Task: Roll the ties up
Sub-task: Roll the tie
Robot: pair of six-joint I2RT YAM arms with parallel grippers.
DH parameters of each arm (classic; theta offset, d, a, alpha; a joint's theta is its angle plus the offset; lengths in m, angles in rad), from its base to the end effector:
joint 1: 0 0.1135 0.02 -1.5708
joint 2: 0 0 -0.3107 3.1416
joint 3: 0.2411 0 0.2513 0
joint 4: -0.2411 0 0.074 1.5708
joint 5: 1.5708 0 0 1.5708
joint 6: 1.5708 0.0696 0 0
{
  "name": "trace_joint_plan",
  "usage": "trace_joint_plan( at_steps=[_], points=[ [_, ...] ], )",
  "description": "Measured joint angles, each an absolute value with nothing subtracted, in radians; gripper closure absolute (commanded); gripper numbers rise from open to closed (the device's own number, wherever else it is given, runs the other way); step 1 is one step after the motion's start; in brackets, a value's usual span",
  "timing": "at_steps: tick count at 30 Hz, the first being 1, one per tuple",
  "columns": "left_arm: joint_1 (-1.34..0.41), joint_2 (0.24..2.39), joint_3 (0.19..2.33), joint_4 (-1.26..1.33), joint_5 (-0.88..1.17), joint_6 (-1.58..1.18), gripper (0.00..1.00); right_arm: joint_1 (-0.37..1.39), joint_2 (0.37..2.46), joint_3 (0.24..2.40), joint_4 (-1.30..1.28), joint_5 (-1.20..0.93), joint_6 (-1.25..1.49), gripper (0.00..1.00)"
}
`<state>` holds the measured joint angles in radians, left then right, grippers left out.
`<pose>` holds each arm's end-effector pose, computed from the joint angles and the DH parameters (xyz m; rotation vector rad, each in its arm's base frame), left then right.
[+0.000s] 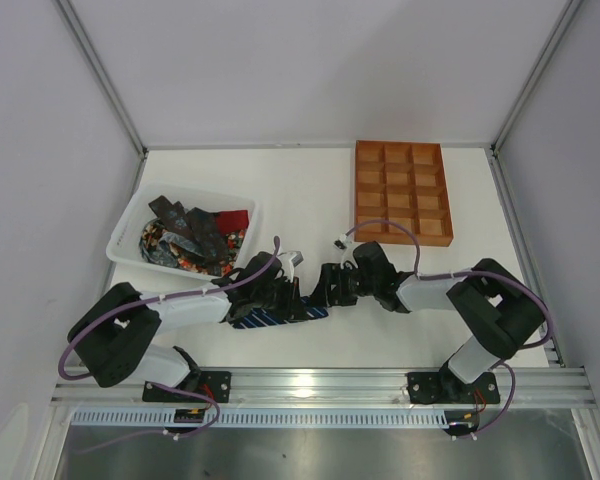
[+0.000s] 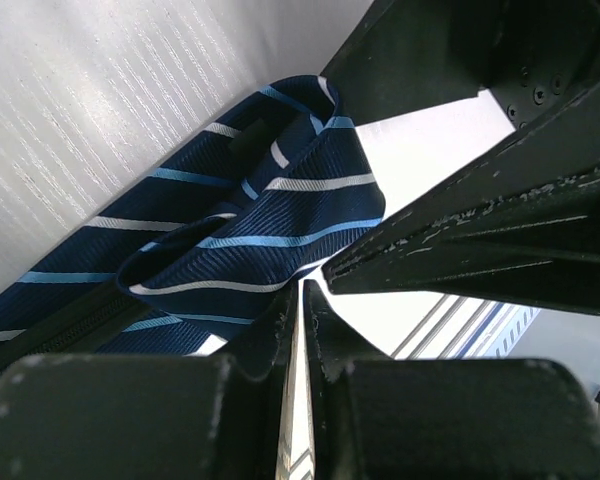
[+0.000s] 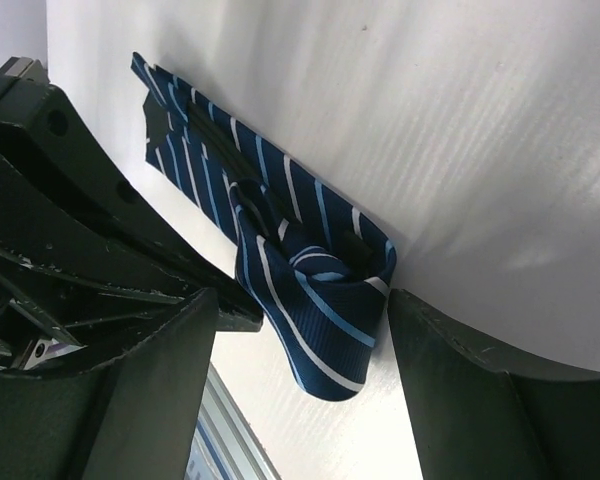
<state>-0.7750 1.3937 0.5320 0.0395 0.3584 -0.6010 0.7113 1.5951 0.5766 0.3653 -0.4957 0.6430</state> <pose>0.1718 -0.2025 0.1712 0.4100 2.5726 -1.0118 0.2163 0.2301 0.1657 -0.3871 2.4221 1.2333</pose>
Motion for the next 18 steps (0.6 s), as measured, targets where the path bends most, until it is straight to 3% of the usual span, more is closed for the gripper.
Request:
trace_joint_plan(
  at_steps=[7,9,14,15,18],
  points=[
    [-0.775,1.393,0.532,0.038,0.359,-0.601,0.89,0.711,1.614,0.576,0.398,-0.505,0.643,0.28],
    [-0.775,1.391,0.532,0.031,0.358,-0.601,0.78,0.711,1.615,0.576,0.399,-0.504,0.644,0.28],
    [-0.775,1.332,0.543,-0.046,0.333,-0.593,0.63,0.711,1.616,0.576,0.399,-0.494,0.647,0.30],
    [-0.775,1.309,0.552,-0.069,0.324,-0.591,0.55,0.711,1.616,0.576,0.400,-0.493,0.647,0.30],
    [-0.773,1.239,0.589,-0.123,0.296,-0.582,0.52,0.711,1.620,0.576,0.405,-0.494,0.648,0.30]
  ],
)
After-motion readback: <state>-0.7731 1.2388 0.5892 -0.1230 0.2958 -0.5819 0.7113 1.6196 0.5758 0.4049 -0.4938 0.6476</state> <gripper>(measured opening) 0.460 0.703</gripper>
